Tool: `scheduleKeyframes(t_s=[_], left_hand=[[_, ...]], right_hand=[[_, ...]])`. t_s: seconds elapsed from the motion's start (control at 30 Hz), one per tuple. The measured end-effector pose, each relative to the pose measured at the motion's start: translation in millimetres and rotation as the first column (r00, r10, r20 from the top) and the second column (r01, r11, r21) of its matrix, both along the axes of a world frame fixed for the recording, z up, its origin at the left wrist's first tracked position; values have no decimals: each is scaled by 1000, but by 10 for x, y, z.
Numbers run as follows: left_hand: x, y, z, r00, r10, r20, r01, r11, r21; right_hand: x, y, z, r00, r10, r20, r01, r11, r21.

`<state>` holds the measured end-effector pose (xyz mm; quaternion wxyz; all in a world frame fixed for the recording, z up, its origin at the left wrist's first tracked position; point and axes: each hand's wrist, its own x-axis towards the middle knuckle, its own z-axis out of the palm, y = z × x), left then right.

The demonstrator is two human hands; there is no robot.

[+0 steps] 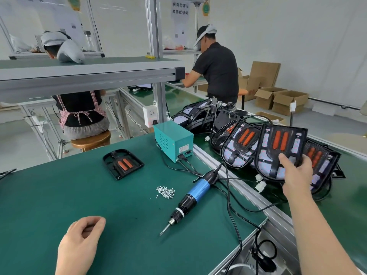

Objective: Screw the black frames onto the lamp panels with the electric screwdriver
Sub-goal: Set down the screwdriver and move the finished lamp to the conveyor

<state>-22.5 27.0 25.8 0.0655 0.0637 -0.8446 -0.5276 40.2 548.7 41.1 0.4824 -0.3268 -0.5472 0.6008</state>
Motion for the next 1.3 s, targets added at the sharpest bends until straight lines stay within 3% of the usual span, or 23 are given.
scheduleKeyframes(t_s=[0.1, 0.3, 0.63, 0.87, 1.03, 1.13, 1.3], left_hand=[[-20, -3, -15, 1000, 6, 5, -6, 1000, -1], [-28, 12, -29, 1000, 8, 2, -8, 1000, -24], [-25, 39, -28, 1000, 13, -1, -13, 999, -44], [-24, 58, -46, 1000, 8, -15, -9, 997, -78], [-39, 49, -82, 999, 21, -26, -23, 996, -86], [-47, 49, -111, 999, 20, -35, -23, 996, -83], [-44, 17, -141, 999, 0, -39, -4, 996, -87]], right_hand=[[11, 120, 78, 996, -32, -80, 23, 994, -106], [60, 278, 180, 990, -33, -134, 36, 999, 20], [70, 259, 62, 997, 24, 73, -40, 972, 232], [-76, -23, -337, 991, -17, 130, 7, 997, 75], [-110, -142, -360, 979, -89, 186, 70, 992, 104], [-114, -229, -289, 933, -200, 299, 129, 962, 241], [-166, -339, -166, 830, -407, 382, 149, 821, 551]])
